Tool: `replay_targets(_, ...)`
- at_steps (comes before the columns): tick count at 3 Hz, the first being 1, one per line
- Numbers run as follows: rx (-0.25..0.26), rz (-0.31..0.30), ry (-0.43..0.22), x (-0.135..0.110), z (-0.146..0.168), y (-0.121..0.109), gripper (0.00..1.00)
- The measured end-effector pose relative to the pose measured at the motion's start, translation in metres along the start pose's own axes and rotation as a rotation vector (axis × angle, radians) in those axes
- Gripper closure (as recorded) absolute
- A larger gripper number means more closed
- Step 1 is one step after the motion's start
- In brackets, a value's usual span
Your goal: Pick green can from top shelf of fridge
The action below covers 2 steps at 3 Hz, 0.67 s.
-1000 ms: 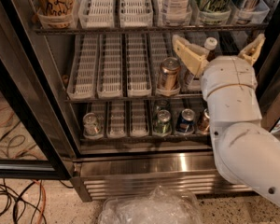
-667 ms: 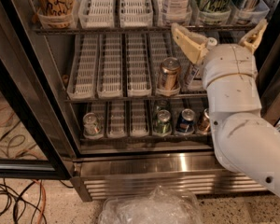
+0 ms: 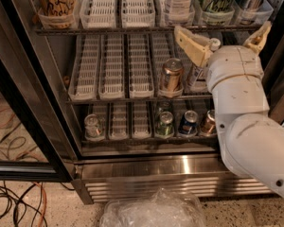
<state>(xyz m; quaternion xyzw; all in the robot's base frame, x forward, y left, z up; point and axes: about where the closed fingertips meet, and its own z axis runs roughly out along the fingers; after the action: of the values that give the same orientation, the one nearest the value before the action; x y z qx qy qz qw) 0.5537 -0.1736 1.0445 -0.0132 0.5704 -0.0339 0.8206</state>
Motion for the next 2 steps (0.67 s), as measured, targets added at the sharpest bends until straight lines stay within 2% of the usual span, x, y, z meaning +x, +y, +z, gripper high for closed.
replay_targets(1, -0.020, -0.007, 0.064, 0.000, 0.001, -0.005, 0.00)
replay_targets(2, -0.004, 0.000, 0.035, -0.006, 0.017, -0.005, 0.00)
